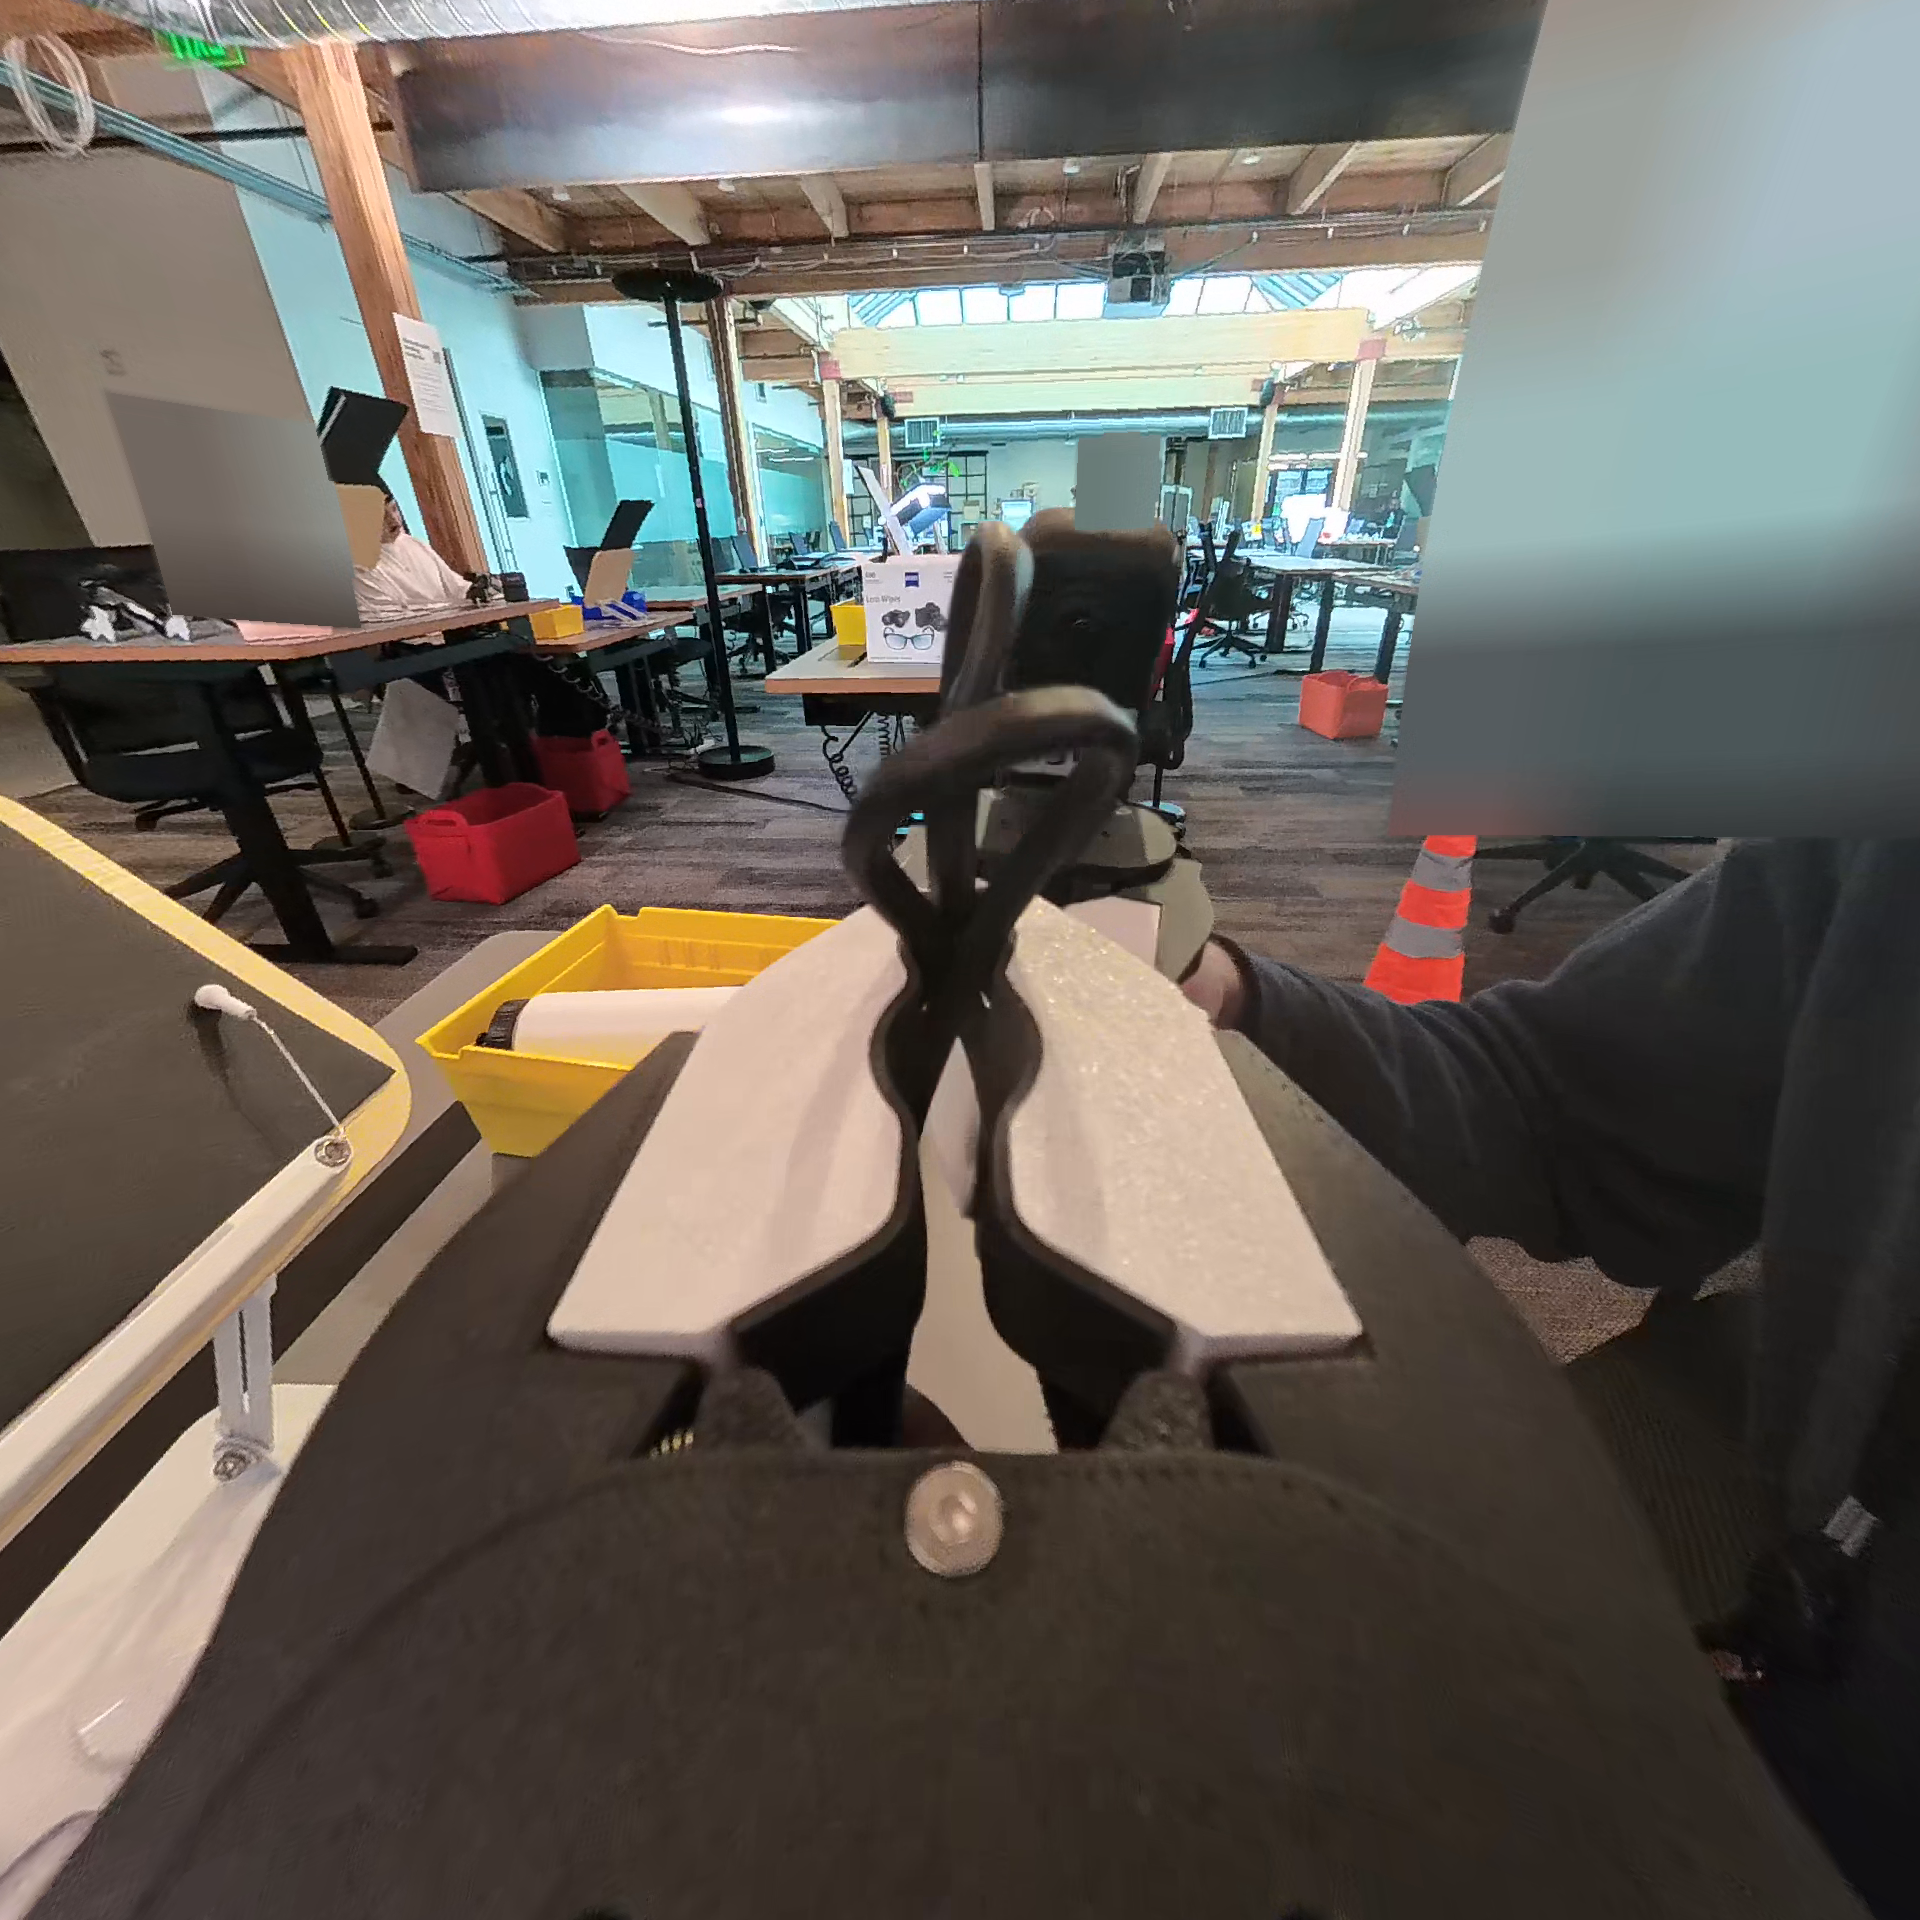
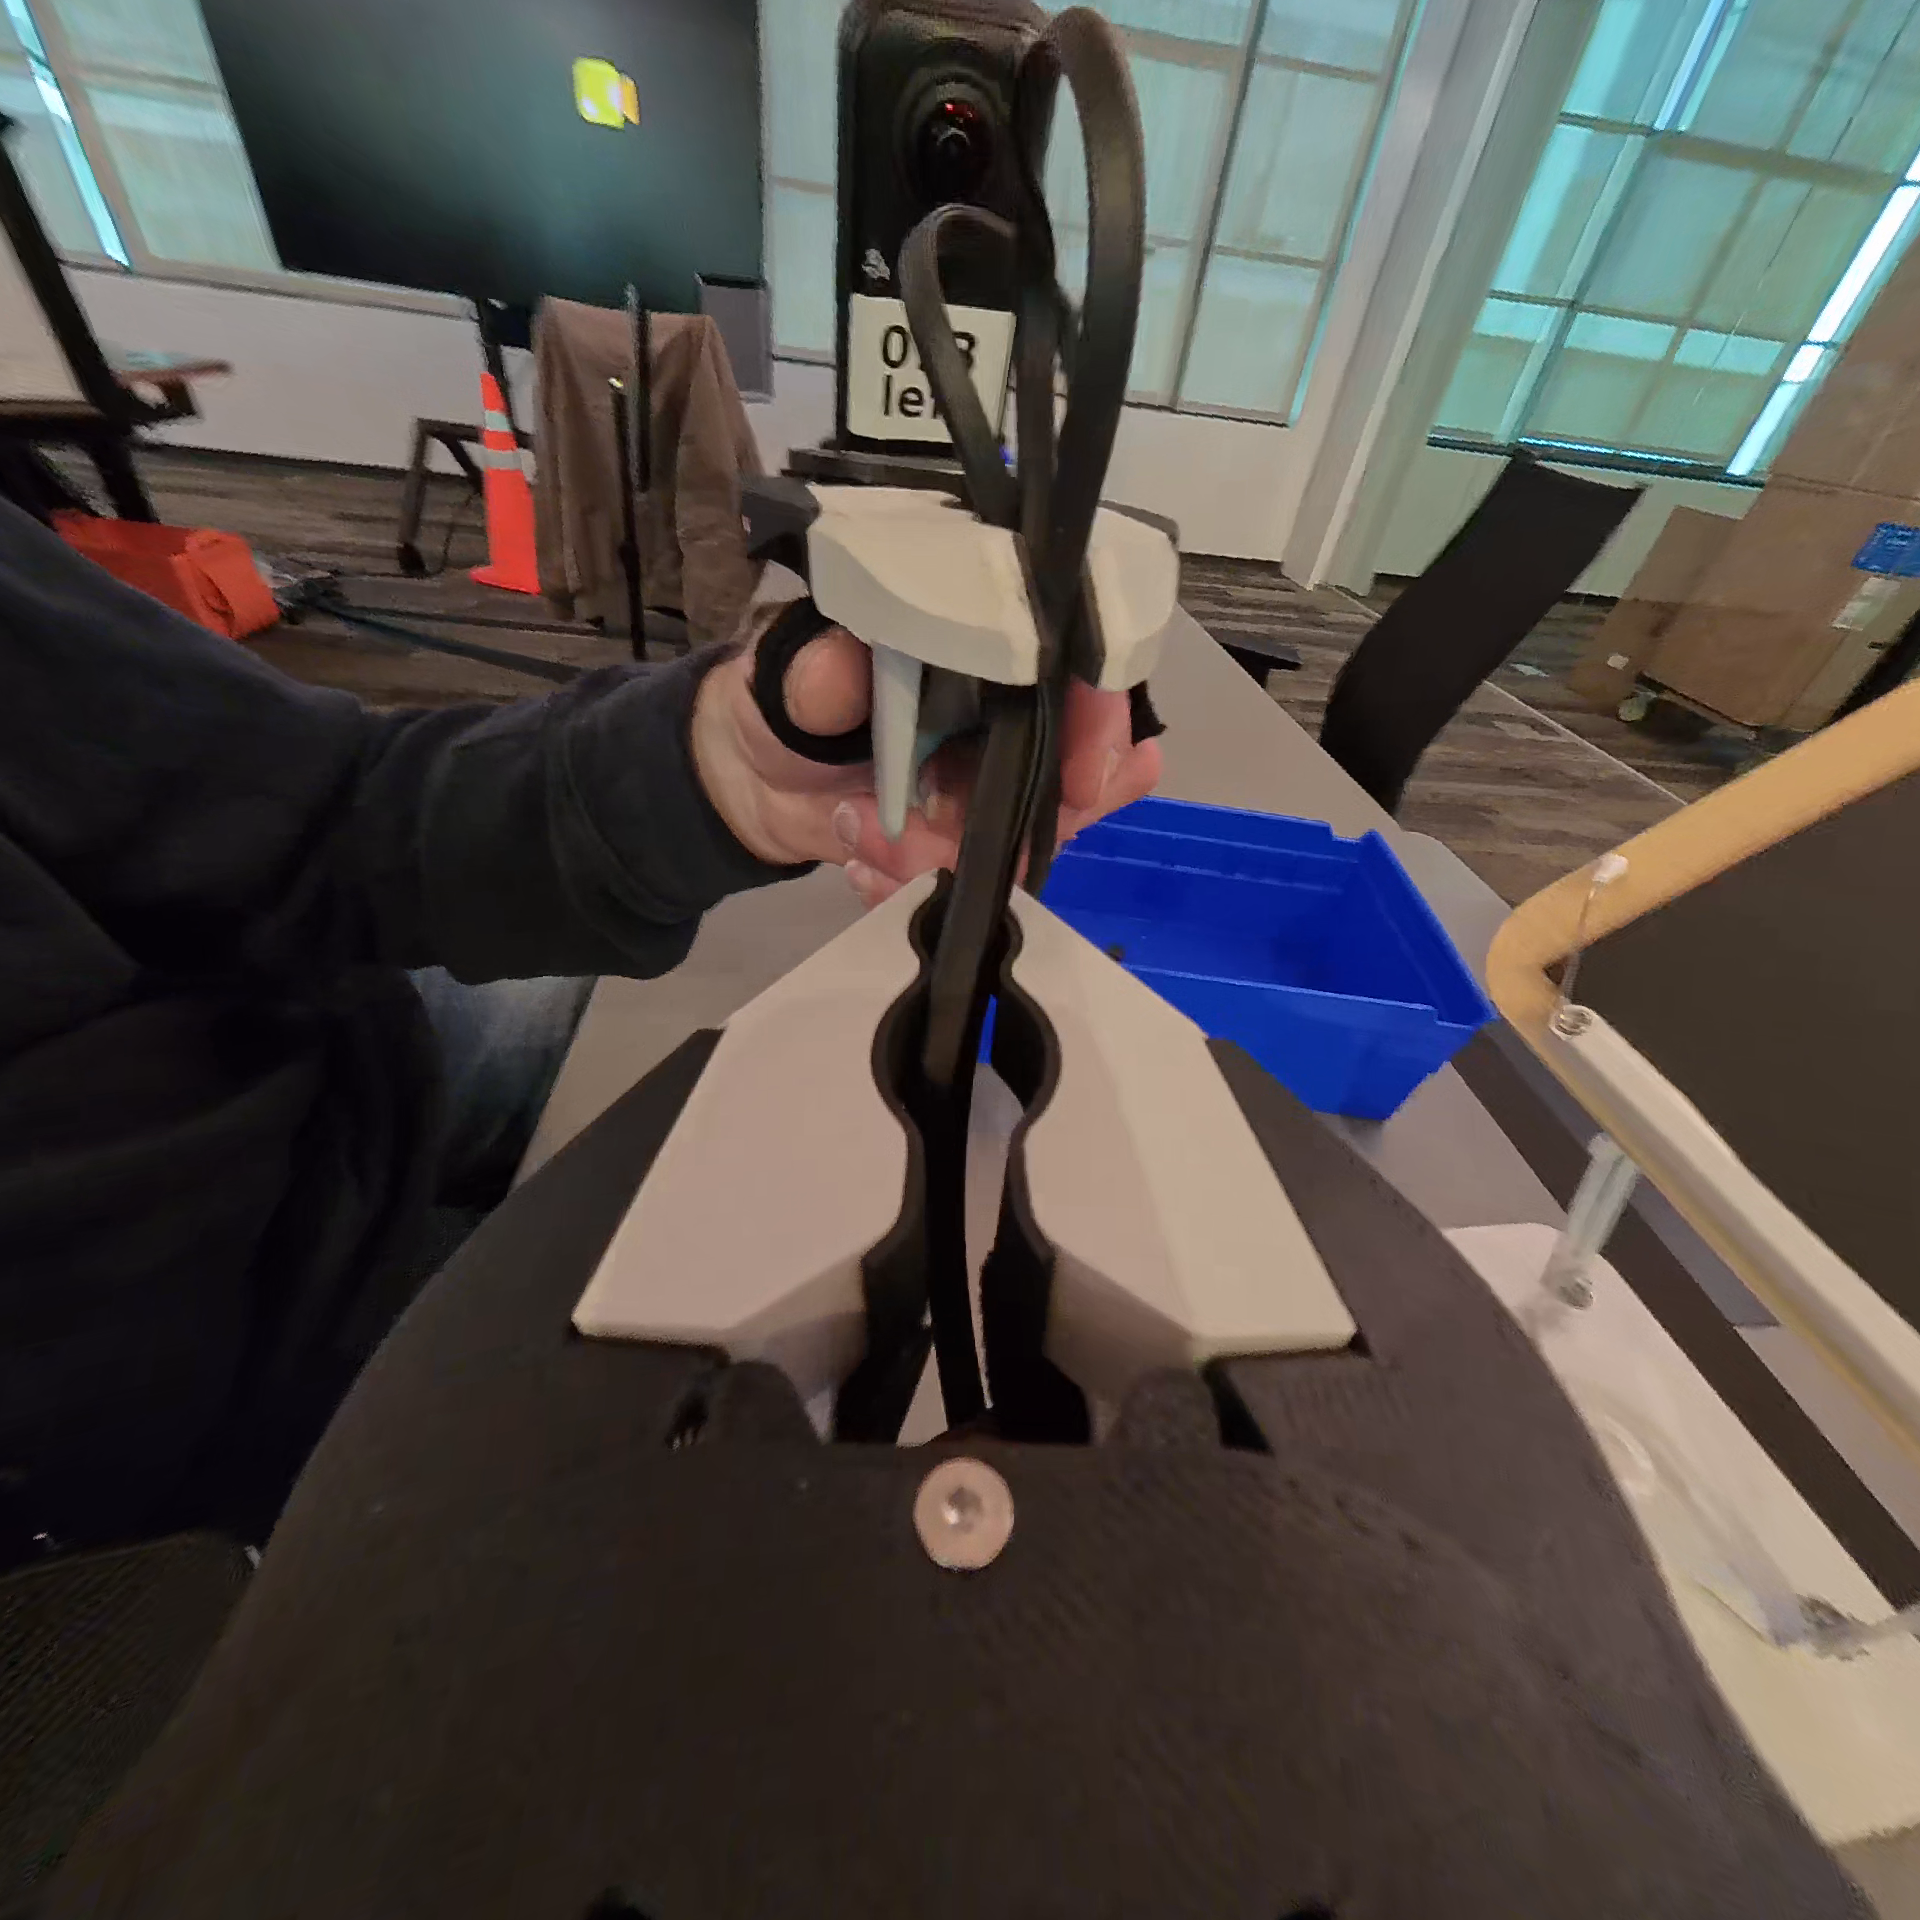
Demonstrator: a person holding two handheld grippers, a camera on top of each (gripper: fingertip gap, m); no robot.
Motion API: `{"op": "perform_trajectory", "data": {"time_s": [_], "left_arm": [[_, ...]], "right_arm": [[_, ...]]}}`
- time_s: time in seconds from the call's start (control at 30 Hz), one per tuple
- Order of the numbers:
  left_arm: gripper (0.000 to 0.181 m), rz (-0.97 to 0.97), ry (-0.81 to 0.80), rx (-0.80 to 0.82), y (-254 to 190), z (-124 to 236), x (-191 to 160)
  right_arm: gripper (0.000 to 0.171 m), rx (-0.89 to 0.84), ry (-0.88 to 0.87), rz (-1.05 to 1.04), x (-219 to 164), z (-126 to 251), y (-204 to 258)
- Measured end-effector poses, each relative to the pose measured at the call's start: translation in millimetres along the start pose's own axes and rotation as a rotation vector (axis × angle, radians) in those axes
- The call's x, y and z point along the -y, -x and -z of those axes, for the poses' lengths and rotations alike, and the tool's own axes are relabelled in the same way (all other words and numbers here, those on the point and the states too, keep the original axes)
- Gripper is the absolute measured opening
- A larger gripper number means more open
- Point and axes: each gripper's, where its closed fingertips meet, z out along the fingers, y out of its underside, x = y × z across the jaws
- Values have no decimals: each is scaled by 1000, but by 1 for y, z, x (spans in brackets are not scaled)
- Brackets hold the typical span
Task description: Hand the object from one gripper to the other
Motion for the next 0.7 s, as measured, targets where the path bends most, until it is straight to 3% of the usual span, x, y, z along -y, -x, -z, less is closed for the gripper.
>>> {"op": "perform_trajectory", "data": {"time_s": [0.47, 0.7], "left_arm": [[6, 70, -107, 219, 23, 0, 0], [6, 101, -121, 266, 28, 1, -2]], "right_arm": [[0, -655, 279, 487, 0, 17, -48], [27, -764, 302, 562, 0, 12, -49]]}}
